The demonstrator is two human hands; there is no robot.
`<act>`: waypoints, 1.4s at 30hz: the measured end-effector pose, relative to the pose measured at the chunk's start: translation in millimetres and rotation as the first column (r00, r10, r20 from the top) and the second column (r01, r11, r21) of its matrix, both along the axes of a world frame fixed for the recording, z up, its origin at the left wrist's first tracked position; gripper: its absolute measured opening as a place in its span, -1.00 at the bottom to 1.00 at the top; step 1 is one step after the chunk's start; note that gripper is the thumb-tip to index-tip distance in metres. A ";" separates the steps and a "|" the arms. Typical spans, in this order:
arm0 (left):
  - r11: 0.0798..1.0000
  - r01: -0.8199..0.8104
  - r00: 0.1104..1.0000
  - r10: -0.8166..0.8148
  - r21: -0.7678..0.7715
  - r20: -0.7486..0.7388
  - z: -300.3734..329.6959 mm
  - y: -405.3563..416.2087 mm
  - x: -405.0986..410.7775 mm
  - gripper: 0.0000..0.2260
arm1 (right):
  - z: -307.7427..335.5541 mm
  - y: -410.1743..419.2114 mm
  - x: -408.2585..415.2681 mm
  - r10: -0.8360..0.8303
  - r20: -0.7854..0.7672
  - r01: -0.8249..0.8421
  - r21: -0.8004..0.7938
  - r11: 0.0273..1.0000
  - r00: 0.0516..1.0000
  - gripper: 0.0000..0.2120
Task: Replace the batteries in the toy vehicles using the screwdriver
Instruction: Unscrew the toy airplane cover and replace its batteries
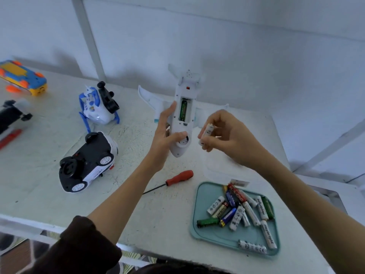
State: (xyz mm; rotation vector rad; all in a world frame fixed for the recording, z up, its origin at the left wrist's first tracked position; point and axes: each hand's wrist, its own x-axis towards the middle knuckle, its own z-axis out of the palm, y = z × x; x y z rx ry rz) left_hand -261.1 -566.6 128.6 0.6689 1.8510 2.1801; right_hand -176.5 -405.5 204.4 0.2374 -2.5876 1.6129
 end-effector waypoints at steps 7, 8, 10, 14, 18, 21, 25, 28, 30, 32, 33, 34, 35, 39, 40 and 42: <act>1.000 0.010 1.000 -0.009 0.009 -0.019 8.7 0.2 2.0 -0.35 | 6.1 -8.4 -51.0 -0.235 -0.108 0.214 -0.179 0.960 0.966 -0.93; 1.000 0.012 1.000 -0.012 0.015 -0.018 9.9 0.1 2.1 -0.36 | 5.6 -9.2 -55.1 -0.258 -0.088 0.240 -0.174 0.955 0.962 -0.94; 1.000 0.014 1.000 -0.014 0.020 -0.018 11.6 -0.5 2.5 -0.36 | 3.0 -9.5 -60.0 -0.278 -0.066 0.265 -0.155 0.952 0.958 -0.94; 1.000 0.008 1.000 -0.008 0.011 -0.021 12.6 -2.1 3.5 -0.36 | -4.0 -9.8 -63.9 -0.303 -0.202 0.302 -0.037 0.953 0.931 -0.95; 1.000 0.015 1.000 -0.015 0.010 -0.025 12.2 -2.1 3.6 -0.37 | -8.0 -11.1 -64.6 -0.189 -0.448 0.340 0.286 0.896 0.874 -0.93; 1.000 0.026 0.999 -0.026 0.006 -0.031 12.7 -0.4 4.9 -0.38 | -11.2 -13.8 -65.2 -0.106 -0.462 0.323 0.421 0.848 0.880 -0.94; 1.000 0.020 0.999 -0.020 0.000 -0.035 14.1 1.9 5.0 -0.39 | -16.4 -11.7 -68.6 -0.050 -0.404 0.231 0.413 0.881 0.913 -0.91; 1.000 0.018 0.999 -0.017 0.003 -0.030 14.8 1.2 3.4 -0.38 | -17.8 -9.2 -67.1 0.016 -0.365 0.155 0.434 0.887 0.931 -0.86; 1.000 0.021 1.000 -0.021 0.011 -0.022 14.8 -0.1 2.6 -0.38 | -18.4 -7.8 -66.9 0.044 -0.363 0.134 0.451 0.883 0.931 -0.81; 1.000 0.024 1.000 -0.024 0.015 -0.017 14.6 -0.3 2.7 -0.38 | -18.9 -7.0 -68.2 0.057 -0.370 0.135 0.472 0.871 0.927 -0.81; 1.000 0.025 1.000 -0.024 0.015 -0.016 14.5 -0.2 2.7 -0.38 | -18.9 -7.2 -68.9 0.060 -0.376 0.138 0.479 0.867 0.925 -0.81; 1.000 0.024 1.000 -0.024 0.015 -0.015 14.6 0.4 2.6 -0.38 | -18.7 -7.5 -69.3 0.062 -0.381 0.140 0.482 0.865 0.923 -0.83; 1.000 0.024 1.000 -0.024 0.015 -0.015 14.8 0.6 2.5 -0.39 | -18.5 -7.8 -69.6 0.063 -0.383 0.141 0.482 0.865 0.921 -0.84; 1.000 0.027 0.999 -0.027 0.005 -0.018 15.0 1.2 1.7 -0.39 | -17.8 -7.9 -70.7 0.048 -0.367 0.146 0.483 0.863 0.929 -0.89; 1.000 0.028 0.999 -0.028 0.002 -0.018 15.0 1.3 1.7 -0.39 | -17.9 -8.1 -70.7 0.046 -0.369 0.150 0.486 0.861 0.928 -0.90; 1.000 0.029 0.999 -0.029 0.004 -0.015 15.0 1.9 2.0 -0.40 | -18.8 -8.8 -70.1 0.047 -0.392 0.165 0.489 0.856 0.919 -0.91</act>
